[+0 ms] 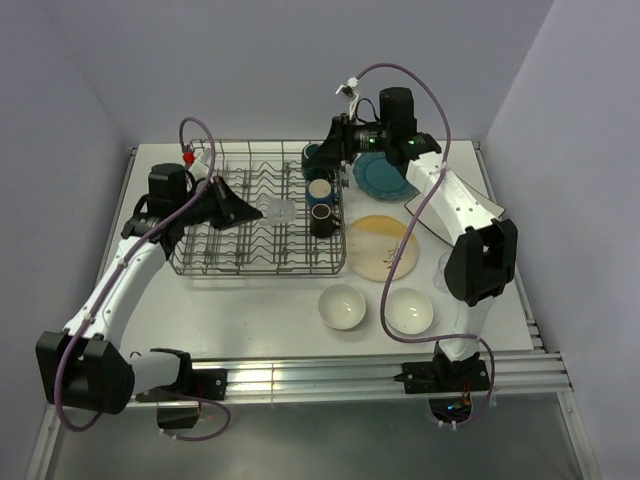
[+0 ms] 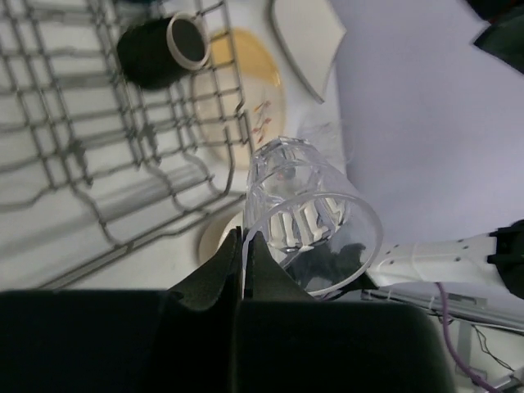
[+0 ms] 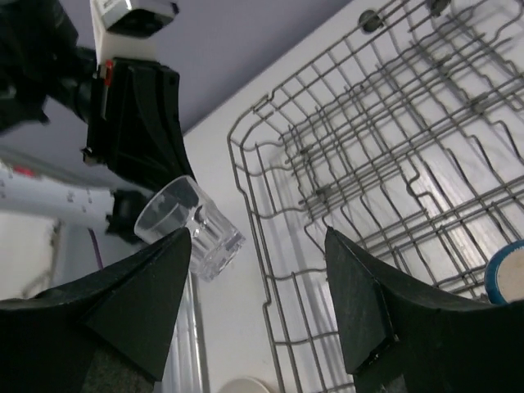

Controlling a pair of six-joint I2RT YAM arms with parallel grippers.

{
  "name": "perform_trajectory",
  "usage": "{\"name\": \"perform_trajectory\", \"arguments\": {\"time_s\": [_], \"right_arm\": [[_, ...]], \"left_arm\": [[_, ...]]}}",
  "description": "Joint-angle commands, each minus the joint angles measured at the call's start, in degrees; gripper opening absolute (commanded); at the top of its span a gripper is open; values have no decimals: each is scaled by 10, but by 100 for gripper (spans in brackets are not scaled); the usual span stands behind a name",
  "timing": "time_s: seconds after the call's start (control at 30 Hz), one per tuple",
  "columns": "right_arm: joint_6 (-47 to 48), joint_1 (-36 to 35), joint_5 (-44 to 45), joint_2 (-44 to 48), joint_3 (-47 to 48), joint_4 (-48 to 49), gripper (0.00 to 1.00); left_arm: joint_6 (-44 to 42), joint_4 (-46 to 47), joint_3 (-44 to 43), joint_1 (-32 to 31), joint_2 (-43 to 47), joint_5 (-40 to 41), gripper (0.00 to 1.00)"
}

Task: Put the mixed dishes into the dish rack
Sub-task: Pass the cup from the left arm to the right

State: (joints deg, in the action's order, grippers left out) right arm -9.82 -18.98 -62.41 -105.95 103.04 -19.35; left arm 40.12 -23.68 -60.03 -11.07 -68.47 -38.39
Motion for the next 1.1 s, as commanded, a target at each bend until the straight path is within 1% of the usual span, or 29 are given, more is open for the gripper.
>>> {"name": "perform_trajectory", "arguments": {"time_s": [0.0,0.03,0.07,0.1,0.13,0.17,0.2,0.23,0.27,0.3,0.37,0.43,0.47,0.57,0.73,0.93,1.07], "right_arm": [[-259,11,48,17,-40,178,78],[-280,11,63,17,-45,191,80],[-322,10,73,18,-54,220,83],[-351,11,85,21,-77,243,88],[-379,11,87,22,-87,294,89],[-443,13,88,22,-99,322,90],[-477,13,90,20,-109,345,90],[-510,14,98,17,-129,387,90],[-571,14,103,16,-140,406,90],[-599,14,107,12,-149,418,91],[-658,13,123,9,-169,439,93],[-687,14,133,7,-180,461,94],[-720,14,135,7,-183,473,95],[-763,12,142,-2,-183,486,97],[-800,-2,141,-16,-174,510,99],[-816,-28,143,-25,-150,498,98],[-823,-47,147,-37,-139,484,95]], "left_arm": [[80,210,-8,23,-32,-102,0],[114,238,-10,25,-41,-110,0],[130,297,-17,31,-60,-122,0],[144,321,-22,32,-68,-128,0],[170,342,-28,35,-78,-132,0],[181,360,-39,40,-94,-134,0],[192,401,-43,42,-101,-136,0],[211,421,-47,45,-109,-136,0],[219,439,-52,48,-121,-132,0],[225,479,-54,48,-126,-127,0],[237,506,-62,48,-145,-121,0],[241,530,-70,48,-158,-124,0],[242,536,-76,47,-169,-124,0],[251,558,-83,48,-184,-125,0],[265,581,-87,48,-199,-128,0],[288,617,-83,47,-214,-132,0],[298,636,-84,47,-221,-139,0]]}}
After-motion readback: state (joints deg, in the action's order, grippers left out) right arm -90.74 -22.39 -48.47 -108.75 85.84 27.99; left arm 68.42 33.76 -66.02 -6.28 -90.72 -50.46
